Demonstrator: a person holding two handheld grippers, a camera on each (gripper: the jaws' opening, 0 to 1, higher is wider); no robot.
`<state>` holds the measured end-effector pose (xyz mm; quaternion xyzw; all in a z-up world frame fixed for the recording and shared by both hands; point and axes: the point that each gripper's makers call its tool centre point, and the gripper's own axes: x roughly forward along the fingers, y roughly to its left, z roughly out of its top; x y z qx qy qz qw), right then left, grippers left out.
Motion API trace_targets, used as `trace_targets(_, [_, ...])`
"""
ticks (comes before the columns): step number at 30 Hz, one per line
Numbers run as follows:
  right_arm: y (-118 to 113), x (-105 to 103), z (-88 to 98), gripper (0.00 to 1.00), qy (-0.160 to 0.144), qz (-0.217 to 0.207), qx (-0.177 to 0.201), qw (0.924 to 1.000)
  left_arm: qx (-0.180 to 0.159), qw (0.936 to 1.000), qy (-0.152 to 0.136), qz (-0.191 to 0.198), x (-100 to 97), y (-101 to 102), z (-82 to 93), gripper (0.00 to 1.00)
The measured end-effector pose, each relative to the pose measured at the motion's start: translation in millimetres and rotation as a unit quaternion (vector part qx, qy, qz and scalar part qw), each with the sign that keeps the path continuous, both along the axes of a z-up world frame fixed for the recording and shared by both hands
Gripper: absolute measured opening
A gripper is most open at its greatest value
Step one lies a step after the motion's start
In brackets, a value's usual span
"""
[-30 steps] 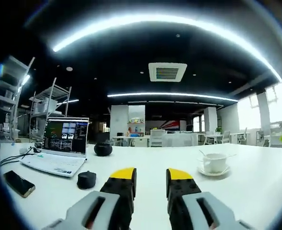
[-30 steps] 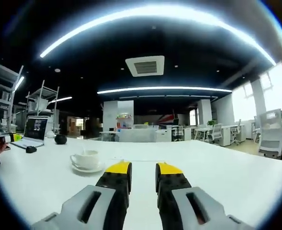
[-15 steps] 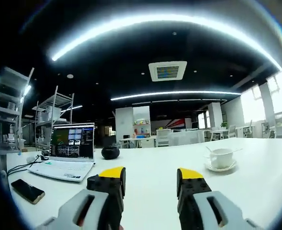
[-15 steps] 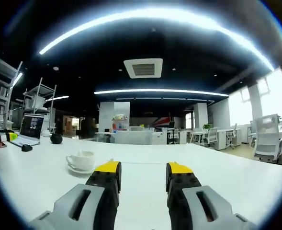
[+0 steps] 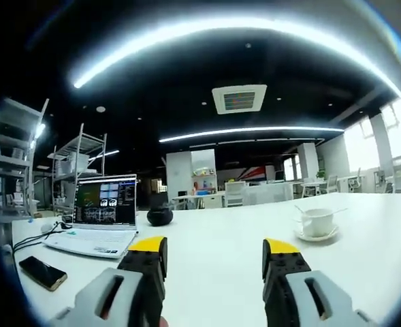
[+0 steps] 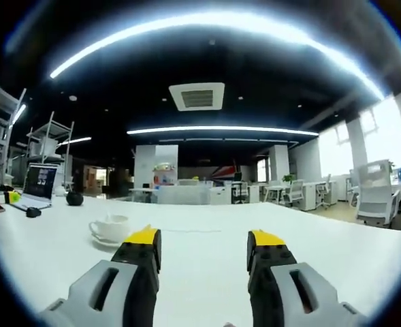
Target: Tidy tabletop coffee trays, cups and spoons，present forward
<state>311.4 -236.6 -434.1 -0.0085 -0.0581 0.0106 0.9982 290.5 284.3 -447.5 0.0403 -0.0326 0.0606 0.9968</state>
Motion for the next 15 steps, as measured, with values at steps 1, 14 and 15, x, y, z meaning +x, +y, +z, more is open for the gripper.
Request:
trace_targets(1, [-0.2, -0.5, 0.1, 0.51, 0.0, 0.0, 0.0, 1.0, 0.0, 1.0, 0.0, 0.001, 0.1, 1.1, 0.5, 0.58])
trace_targets(14, [-1.3, -1.2, -2.2, 0.54, 0.005, -0.008, 0.007, 0.9999, -0.009, 0.9999, 0.0, 0.008, 0.8, 10.4, 0.8, 0.59])
trace_targets(15, [-0.8, -0.7, -2.9, 0.54, 0.007, -0.007, 0.007, 0.9999, -0.009, 0.9999, 0.0, 0.009, 0.9, 10.7, 1.1, 0.59])
